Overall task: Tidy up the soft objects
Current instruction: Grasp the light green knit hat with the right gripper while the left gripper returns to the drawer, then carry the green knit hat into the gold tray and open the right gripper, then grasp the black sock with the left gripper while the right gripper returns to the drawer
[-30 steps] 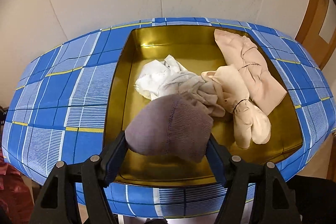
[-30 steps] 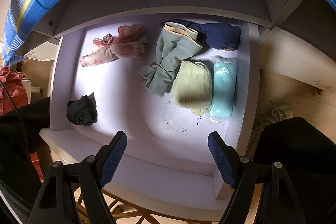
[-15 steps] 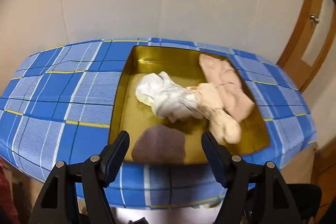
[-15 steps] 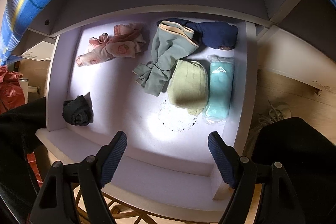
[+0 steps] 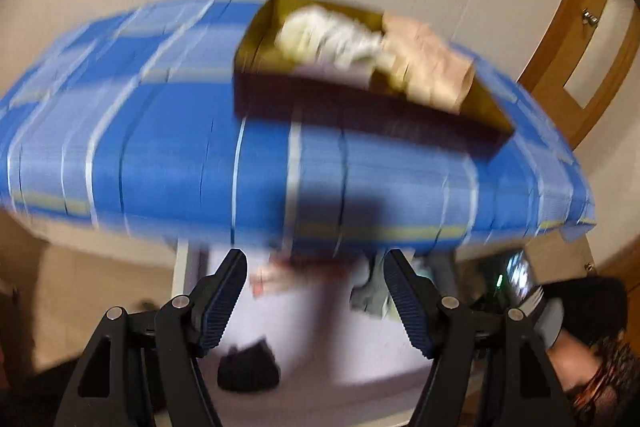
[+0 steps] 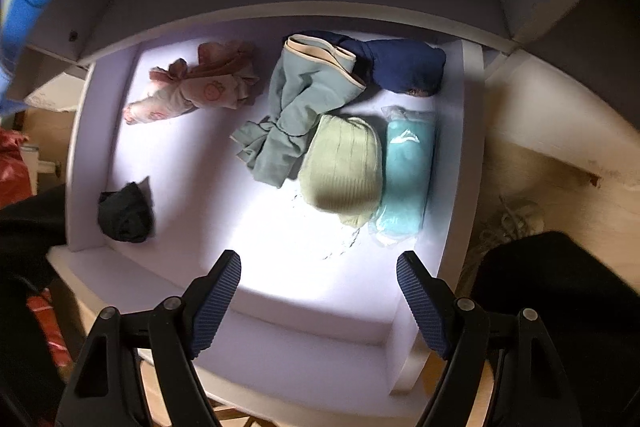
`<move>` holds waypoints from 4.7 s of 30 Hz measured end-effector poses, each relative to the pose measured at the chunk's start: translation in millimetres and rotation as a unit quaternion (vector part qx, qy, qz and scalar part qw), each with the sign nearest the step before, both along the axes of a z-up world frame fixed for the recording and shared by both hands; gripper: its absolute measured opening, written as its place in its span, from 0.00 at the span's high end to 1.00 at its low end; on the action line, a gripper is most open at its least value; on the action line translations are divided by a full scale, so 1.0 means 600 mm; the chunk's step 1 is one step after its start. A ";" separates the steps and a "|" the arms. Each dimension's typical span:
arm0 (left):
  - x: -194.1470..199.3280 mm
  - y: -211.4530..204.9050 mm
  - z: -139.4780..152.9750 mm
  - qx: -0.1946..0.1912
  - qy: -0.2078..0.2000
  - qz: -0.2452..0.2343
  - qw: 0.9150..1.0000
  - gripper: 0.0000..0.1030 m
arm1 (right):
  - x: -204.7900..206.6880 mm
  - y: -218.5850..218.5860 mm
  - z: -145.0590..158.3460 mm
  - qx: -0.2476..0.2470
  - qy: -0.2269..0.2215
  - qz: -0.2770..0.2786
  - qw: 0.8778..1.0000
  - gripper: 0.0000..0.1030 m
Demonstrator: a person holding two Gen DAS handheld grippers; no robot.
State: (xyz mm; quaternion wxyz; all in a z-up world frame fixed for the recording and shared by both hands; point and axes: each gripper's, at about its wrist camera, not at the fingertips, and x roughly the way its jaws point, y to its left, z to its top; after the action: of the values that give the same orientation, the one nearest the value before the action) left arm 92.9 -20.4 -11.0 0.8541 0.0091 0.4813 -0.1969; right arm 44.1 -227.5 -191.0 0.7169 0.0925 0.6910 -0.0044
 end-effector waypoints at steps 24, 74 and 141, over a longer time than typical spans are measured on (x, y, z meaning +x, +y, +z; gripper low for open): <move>-0.007 0.033 -0.182 0.050 0.148 0.069 0.985 0.30 | 0.087 0.077 -0.155 -0.136 0.032 0.163 0.977 0.34; -0.006 0.027 -0.170 0.106 0.130 0.078 0.983 0.30 | 0.080 0.101 0.446 -0.004 -0.300 0.138 0.944 0.52; 0.027 0.045 -0.388 0.173 0.292 0.094 0.936 0.51 | 0.021 0.034 0.009 0.040 0.003 0.010 0.999 0.16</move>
State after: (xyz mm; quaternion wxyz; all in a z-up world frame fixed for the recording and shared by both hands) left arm 109.1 6.9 -243.7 0.6760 0.0535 0.7346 -0.0234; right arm 56.7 -207.2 -185.7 0.7103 0.1143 0.6939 0.0302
